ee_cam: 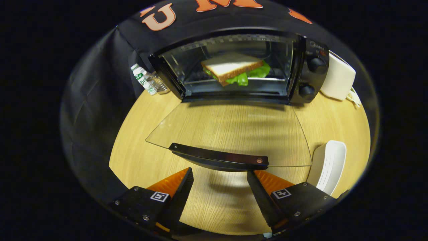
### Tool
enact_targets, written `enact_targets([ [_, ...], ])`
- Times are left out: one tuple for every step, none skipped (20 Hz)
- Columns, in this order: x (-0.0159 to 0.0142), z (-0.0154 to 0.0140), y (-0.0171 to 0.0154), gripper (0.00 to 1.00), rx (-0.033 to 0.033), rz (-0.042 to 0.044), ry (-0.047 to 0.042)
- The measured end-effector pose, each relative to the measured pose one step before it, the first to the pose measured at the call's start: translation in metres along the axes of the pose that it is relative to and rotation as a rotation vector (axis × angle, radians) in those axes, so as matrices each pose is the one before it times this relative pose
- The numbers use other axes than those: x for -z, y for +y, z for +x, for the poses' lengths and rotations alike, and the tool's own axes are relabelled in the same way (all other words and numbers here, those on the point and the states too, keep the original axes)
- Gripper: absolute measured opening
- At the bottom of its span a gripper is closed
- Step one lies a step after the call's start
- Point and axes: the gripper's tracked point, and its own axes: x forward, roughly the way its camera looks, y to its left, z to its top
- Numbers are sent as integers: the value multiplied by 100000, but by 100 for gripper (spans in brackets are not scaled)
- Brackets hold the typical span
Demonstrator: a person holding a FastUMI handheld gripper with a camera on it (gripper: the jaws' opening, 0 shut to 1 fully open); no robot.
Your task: Open the toaster oven, put the food inside, and close the toaster oven door.
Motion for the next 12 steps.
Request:
enact_targets([
  [-1531,-584,85,96,-144,-1483,-3796],
  [-1807,-609,75,96,141,-1710,-4163],
  [-1761,-277,-20,96,75,-1586,-3685],
  [-1404,-203,-62,96,-313,219,-2622],
  [-1030,31,215,96,-1210,1695,-1791],
  [-925,249,53,96,-240,2187,-1290],
  [-460,238,-149,96,-84,1884,144],
  [-511,45,-447,96,906,673,-592],
  [-889,140,-426,96,1158,-744,-1617],
  [-1116,-9,-335,96,1439,-1615,-2440],
  [-1127,-127,-26,96,-2,-596,-3468],
  [-929,-280,262,96,-887,691,-2486],
])
